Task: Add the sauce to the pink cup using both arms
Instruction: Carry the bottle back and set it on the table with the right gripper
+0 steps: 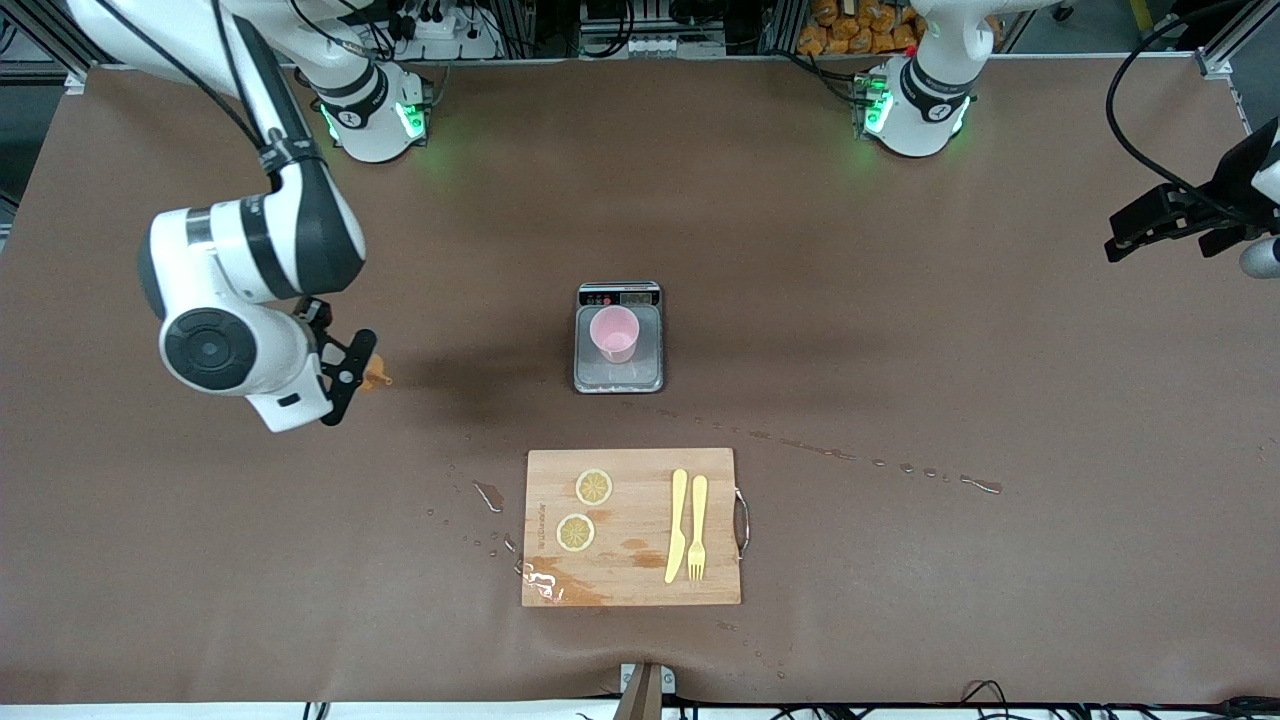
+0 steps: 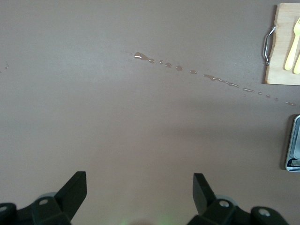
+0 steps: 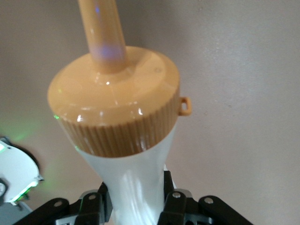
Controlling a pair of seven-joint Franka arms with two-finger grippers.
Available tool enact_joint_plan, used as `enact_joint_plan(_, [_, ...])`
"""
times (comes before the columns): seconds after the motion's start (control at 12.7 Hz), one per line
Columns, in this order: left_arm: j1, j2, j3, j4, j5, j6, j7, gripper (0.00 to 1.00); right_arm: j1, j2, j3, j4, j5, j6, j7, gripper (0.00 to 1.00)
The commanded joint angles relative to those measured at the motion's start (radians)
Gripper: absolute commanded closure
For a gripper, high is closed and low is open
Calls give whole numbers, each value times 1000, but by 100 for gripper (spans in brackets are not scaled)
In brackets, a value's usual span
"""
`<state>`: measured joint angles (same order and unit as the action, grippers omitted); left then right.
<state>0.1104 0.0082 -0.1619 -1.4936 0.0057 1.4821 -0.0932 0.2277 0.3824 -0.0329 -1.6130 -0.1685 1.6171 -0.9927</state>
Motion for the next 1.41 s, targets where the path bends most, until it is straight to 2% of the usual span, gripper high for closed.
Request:
enact_joint_plan(0.0, [9, -24, -8, -13, 16, -11, -13, 0, -71, -56, 15, -80, 20, 88, -90, 70])
enact_joint_plan(0.31, [9, -20, -8, -16, 16, -11, -13, 0, -175, -54, 16, -182, 27, 301, -234, 71])
enact_joint_plan(0.55, [9, -20, -8, -16, 16, -11, -8, 0, -243, -46, 16, -244, 111, 438, -337, 73])
enact_joint_plan(0.71, [9, -16, -8, -11, 16, -11, 3, 0, -302, -22, 18, -260, 135, 532, -412, 77])
enact_joint_plan(0.86, [9, -10, -8, -16, 16, -10, 3, 0, -327, 6, 16, -260, 234, 576, -510, 82])
enact_joint_plan(1.02, [8, -10, -8, -16, 16, -10, 3, 0, -361, 42, 16, -258, 318, 621, -590, 82])
enact_joint_plan(1.34, [3, -4, -10, -19, 16, -6, 3, 0, -412, 133, 16, -243, 579, 702, -759, 82])
